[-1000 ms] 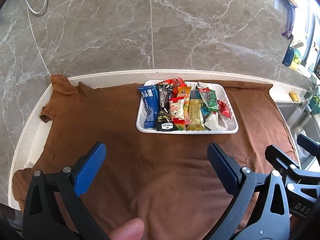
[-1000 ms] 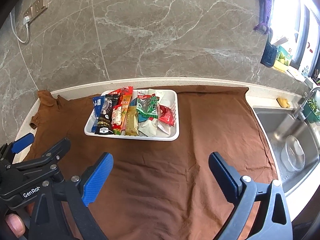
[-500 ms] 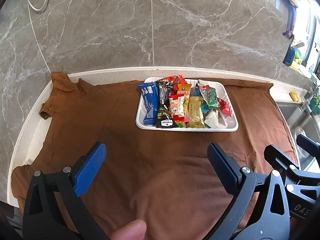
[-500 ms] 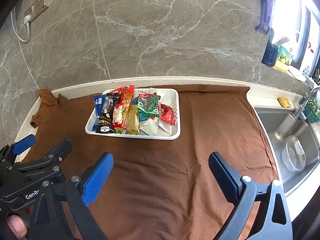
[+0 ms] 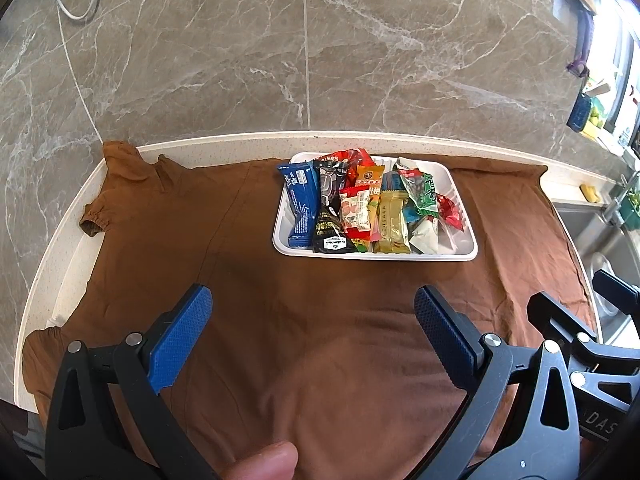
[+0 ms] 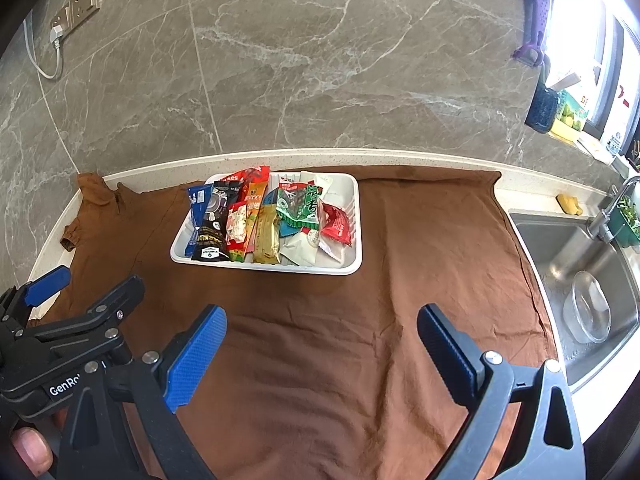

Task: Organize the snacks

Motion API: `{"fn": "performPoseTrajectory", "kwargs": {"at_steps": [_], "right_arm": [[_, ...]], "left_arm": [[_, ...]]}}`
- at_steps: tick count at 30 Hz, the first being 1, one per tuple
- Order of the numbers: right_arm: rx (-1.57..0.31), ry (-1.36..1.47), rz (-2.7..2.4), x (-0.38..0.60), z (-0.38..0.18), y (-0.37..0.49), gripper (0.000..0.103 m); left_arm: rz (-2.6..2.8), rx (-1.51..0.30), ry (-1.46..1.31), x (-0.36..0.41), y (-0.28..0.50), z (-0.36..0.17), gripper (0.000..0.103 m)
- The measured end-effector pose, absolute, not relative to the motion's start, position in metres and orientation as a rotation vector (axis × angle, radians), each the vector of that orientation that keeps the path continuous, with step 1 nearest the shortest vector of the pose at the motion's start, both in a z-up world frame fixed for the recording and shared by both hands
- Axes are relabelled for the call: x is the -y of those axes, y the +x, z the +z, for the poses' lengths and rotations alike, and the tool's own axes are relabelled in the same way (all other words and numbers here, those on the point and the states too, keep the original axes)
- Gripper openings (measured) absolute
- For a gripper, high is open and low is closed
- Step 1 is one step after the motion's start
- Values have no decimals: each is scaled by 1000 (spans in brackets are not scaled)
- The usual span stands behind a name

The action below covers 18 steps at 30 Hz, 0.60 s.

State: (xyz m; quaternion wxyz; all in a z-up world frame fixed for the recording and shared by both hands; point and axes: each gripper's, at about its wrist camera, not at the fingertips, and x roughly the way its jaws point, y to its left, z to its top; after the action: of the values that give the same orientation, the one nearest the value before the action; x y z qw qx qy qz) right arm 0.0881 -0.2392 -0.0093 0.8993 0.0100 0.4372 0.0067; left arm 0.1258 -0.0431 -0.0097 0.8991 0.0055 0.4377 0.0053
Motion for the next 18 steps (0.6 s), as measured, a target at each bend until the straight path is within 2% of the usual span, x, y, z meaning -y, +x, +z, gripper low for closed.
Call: {"fn": "performPoseTrajectory", "kwargs": {"at_steps": [18], "right_arm": [[-914,11,24,237,-12,89,99]], "left_arm": [[21,-906,12,41,126,-9,103]]}}
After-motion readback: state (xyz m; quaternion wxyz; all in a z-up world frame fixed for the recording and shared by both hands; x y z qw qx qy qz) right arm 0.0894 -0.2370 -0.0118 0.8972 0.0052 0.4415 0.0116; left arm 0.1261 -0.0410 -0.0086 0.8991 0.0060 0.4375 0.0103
